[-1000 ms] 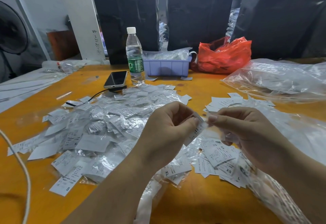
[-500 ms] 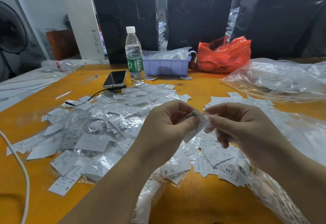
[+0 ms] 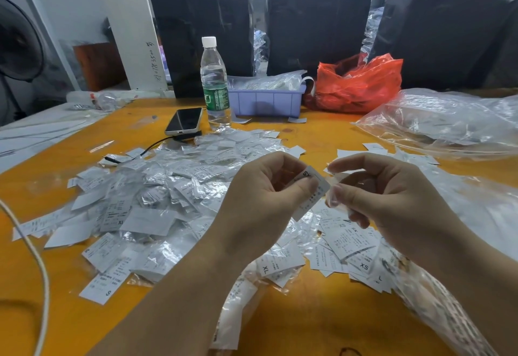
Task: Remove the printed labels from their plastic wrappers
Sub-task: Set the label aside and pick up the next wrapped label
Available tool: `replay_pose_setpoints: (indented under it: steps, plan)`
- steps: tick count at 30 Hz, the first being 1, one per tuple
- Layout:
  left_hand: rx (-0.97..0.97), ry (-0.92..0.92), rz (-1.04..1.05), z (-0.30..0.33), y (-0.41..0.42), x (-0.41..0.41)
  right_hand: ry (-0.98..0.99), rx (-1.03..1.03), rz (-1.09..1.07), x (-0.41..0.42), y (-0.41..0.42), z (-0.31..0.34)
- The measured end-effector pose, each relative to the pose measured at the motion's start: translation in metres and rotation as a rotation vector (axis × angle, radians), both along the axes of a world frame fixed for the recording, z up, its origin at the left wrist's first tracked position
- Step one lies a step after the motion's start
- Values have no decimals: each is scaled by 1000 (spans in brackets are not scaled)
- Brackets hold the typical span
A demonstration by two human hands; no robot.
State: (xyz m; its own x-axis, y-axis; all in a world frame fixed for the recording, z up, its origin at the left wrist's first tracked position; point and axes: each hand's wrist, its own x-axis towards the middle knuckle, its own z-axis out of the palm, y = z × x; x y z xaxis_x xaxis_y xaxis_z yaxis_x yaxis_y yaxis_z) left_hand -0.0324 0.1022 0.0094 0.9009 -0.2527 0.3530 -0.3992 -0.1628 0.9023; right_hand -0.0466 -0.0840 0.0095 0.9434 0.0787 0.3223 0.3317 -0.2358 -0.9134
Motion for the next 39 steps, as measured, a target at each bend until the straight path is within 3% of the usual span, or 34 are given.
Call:
replay_pose_setpoints:
  steps: [8, 15, 23, 30, 39]
  plan:
    - [59, -7, 32, 0, 0, 2, -33, 0, 15, 2, -2, -3]
    - [-60, 72, -12, 3, 1, 0, -81, -33, -27, 5, -2, -6]
    - [5, 78, -23, -1, -1, 4, -110, -110, -13, 2, -1, -5]
    - [-105, 104, -28, 1, 2, 3, -120, -166, -49, 0, -1, -5]
    - [24, 113, 19, -2, -1, 6, -131, -164, -26, 0, 1, -3]
